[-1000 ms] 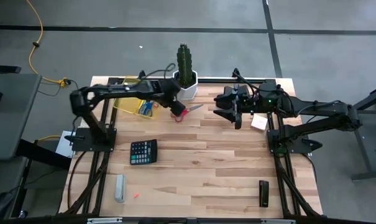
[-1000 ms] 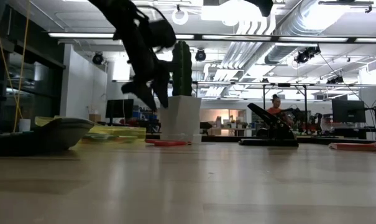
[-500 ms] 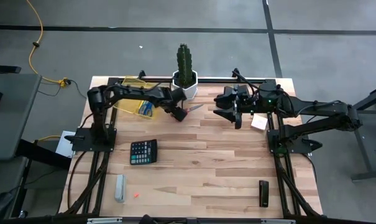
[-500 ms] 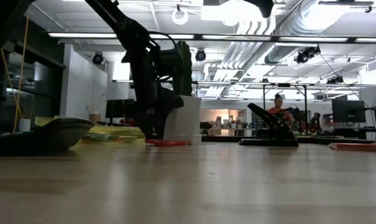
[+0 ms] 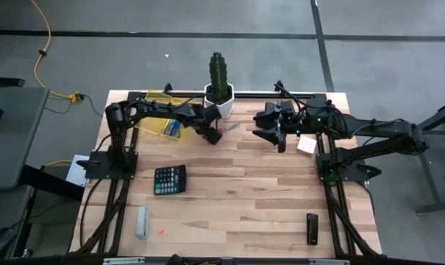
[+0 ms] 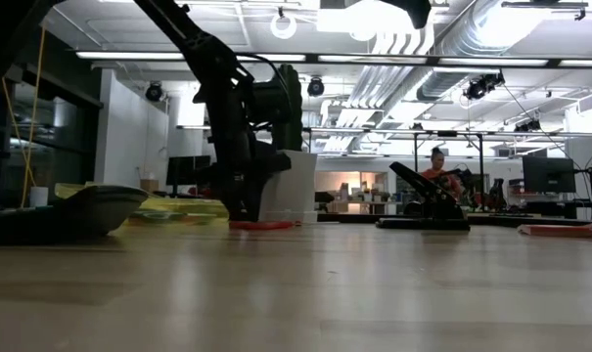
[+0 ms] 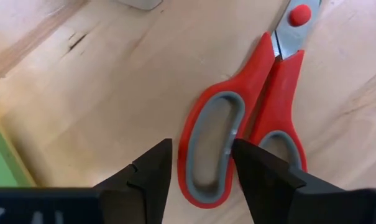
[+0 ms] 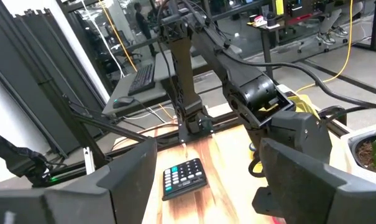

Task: Pack school essentials
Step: Put the red scissors into the transparent yellow supply box

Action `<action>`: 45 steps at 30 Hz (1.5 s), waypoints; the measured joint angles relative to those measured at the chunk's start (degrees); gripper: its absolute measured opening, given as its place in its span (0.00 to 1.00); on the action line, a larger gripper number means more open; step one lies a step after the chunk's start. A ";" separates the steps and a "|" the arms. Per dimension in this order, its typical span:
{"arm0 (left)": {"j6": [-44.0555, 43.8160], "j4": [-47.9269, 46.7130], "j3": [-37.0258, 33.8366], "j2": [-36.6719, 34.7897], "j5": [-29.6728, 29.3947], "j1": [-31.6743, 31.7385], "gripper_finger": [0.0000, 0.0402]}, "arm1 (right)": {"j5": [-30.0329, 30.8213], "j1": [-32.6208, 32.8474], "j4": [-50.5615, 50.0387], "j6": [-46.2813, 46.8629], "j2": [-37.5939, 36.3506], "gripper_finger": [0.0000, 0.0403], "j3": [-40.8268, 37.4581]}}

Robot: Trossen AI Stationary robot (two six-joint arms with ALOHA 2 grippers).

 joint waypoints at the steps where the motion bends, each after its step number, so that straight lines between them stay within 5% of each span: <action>1: 0.01 0.07 -0.05 -0.21 0.68 0.02 0.40 | 0.00 0.01 -0.11 -0.11 0.00 0.69 0.00; 24: 0.46 -0.48 0.05 1.52 0.42 0.30 0.36 | -0.02 0.00 -0.22 -0.01 0.00 0.69 0.00; 28: 1.36 -0.66 0.03 1.65 0.43 0.26 0.29 | -0.02 0.01 -0.21 0.01 0.00 0.69 0.00; 35: 5.02 -1.56 0.01 1.76 0.69 -0.03 0.03 | -0.02 0.01 -0.21 0.01 0.00 0.69 0.00; 45: 8.98 -3.47 -0.46 -3.34 7.08 -3.30 0.01 | -0.02 0.01 -0.18 0.01 0.00 0.69 0.00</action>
